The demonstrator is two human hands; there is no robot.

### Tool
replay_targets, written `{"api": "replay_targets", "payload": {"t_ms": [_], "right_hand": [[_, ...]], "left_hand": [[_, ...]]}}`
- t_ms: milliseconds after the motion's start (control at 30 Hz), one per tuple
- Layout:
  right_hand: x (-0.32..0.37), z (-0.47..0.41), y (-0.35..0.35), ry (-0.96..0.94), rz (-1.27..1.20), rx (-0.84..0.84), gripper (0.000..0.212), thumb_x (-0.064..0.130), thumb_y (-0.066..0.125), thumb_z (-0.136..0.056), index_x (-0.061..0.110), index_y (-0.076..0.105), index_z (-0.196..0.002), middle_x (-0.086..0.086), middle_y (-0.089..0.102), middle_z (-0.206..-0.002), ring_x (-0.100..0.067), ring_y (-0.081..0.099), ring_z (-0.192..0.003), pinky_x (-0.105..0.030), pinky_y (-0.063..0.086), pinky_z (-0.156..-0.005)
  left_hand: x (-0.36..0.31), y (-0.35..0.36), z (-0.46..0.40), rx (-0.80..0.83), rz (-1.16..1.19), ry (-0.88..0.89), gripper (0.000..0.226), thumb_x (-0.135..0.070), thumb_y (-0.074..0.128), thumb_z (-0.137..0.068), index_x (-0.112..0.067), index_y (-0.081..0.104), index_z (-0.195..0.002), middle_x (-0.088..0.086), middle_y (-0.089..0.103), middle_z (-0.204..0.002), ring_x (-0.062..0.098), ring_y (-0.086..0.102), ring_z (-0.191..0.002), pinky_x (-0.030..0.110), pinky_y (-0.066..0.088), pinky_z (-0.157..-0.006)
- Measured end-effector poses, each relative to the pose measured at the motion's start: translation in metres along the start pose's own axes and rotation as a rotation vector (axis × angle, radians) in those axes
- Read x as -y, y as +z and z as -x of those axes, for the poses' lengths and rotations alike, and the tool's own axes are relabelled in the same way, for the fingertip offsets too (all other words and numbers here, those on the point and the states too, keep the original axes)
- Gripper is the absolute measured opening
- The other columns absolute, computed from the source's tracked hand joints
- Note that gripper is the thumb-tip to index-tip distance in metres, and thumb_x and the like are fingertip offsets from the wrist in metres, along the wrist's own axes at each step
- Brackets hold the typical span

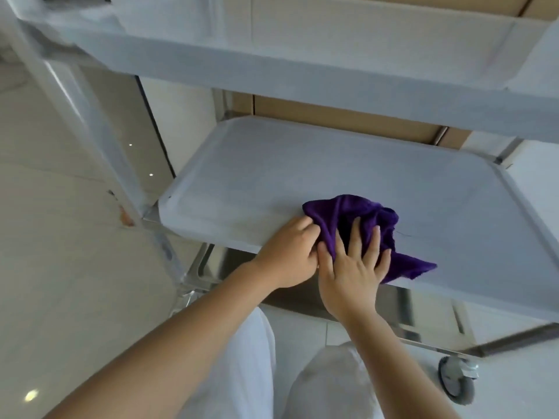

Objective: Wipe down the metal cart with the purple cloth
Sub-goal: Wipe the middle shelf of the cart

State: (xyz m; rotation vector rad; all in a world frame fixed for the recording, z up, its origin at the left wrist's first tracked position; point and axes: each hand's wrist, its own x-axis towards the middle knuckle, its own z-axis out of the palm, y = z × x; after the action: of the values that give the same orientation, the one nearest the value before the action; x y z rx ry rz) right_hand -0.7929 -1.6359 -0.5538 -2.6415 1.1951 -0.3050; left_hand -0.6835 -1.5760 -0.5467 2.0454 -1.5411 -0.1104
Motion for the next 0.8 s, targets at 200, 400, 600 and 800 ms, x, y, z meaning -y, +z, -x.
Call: {"api": "replay_targets", "payload": {"t_ms": [200,400,600,800], "right_hand": [[0.067,0.003,0.015,-0.218,0.004,0.114,0.087,0.059,-0.021,-0.071,0.035,0.005,-0.15,0.0,-0.011,-0.159,-0.027,-0.026,-0.141,-0.043,-0.024,-0.107],[0.134,0.003,0.02,-0.403,-0.007,0.238,0.075,0.056,-0.014,-0.08,0.035,0.001,-0.15,0.0,-0.012,-0.159,-0.029,-0.025,-0.141,-0.045,-0.019,-0.109],[0.193,-0.005,0.024,-0.455,-0.192,0.398,0.051,0.047,0.006,-0.1,0.035,0.004,-0.15,0.005,-0.006,-0.159,-0.023,-0.021,-0.143,-0.045,-0.016,-0.112],[0.24,-0.008,-0.004,-0.193,-0.933,0.599,0.057,0.058,0.017,-0.096,0.032,0.026,-0.147,0.004,0.032,-0.15,-0.024,0.022,-0.142,-0.047,0.014,-0.117]], "left_hand": [[0.046,-0.05,0.048,-0.018,-0.088,-0.126,0.011,-0.015,0.05,-0.089,-0.007,0.055,-0.094,0.004,0.054,-0.101,0.016,0.048,-0.092,0.028,0.045,-0.083],[0.079,-0.101,0.086,0.0,-0.135,-0.276,0.008,-0.012,0.05,-0.087,-0.006,0.054,-0.09,0.002,0.05,-0.098,0.015,0.046,-0.093,0.03,0.044,-0.085],[0.106,-0.144,0.14,0.043,-0.153,-0.353,0.037,-0.019,0.054,-0.089,-0.01,0.05,-0.125,0.0,0.047,-0.124,0.013,0.044,-0.117,0.022,0.035,-0.101],[0.114,-0.166,0.153,-0.13,0.039,-0.495,0.056,-0.029,0.053,-0.093,-0.019,0.03,-0.143,-0.01,0.035,-0.139,0.005,0.034,-0.13,0.013,0.024,-0.1]]}}
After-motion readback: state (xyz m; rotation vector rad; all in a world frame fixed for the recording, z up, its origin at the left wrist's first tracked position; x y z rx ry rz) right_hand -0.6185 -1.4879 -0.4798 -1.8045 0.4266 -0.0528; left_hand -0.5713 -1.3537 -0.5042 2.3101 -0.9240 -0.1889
